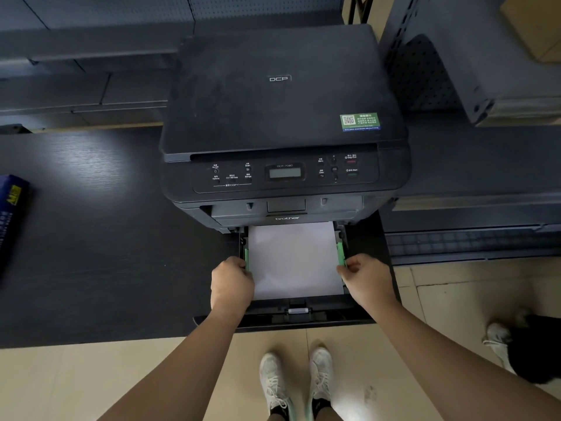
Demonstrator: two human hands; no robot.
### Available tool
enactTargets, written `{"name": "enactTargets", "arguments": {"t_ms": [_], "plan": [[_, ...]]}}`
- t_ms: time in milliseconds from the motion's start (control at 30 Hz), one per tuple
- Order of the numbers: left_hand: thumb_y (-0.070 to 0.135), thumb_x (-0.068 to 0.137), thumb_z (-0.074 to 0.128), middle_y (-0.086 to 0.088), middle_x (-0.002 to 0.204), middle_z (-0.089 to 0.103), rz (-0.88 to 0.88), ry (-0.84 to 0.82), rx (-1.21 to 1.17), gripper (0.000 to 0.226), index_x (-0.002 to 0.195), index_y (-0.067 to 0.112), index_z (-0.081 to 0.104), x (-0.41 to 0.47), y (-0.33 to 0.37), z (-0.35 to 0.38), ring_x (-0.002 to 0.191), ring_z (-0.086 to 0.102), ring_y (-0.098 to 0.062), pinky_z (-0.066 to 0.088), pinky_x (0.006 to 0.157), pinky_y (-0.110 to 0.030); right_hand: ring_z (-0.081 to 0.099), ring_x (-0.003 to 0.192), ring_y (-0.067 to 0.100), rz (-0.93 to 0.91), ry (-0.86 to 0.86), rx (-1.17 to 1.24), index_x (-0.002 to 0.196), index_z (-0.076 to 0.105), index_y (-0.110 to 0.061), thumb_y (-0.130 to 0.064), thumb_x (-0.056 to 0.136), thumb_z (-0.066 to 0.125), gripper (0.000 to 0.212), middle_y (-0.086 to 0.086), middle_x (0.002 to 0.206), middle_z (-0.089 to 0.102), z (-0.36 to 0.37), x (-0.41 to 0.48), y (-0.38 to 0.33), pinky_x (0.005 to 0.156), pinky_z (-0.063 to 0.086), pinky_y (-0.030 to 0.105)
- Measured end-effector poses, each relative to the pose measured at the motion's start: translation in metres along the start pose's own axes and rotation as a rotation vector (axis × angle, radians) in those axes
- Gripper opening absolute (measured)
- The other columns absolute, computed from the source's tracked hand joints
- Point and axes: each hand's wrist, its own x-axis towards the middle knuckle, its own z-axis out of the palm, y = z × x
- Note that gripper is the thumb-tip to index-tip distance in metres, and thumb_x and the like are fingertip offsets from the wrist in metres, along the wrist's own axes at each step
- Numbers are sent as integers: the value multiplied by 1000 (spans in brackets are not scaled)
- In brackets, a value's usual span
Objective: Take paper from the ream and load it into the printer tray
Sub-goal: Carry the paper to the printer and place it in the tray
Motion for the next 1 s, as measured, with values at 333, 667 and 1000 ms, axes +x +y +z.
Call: {"name": "enactTargets", "arguments": {"t_ms": [333, 667, 1000], "plan": [[1, 85, 58, -14, 104, 72, 32, 7, 17, 33, 116, 5, 68, 0, -5, 0, 81, 62, -23, 48, 67, -26, 71, 73, 22, -9, -47, -63, 98, 72, -9, -29, 87, 70, 23, 8, 84, 75, 0, 5, 0, 66, 60, 34], [14, 84, 63, -4, 82, 67, 103, 3, -53, 11, 91, 21, 65, -24, 0, -26, 79, 59, -27, 44, 71, -27, 69, 91, 16, -62, -48, 89, 117, 69, -10, -33, 90, 67, 36, 4, 102, 77, -24, -12, 11, 77, 46, 22], [42, 69, 84, 1, 126, 61, -2, 18, -85, 71, 132, 22, 58, -73, -82, -54, 114, 60, -20, 49, 97, -37, 57, 114, 9, -35, -286, 119, 137, 53, -26, -32, 76, 81, 68, -9, 127, 61, -69, -65, 74, 93, 48, 25]]}}
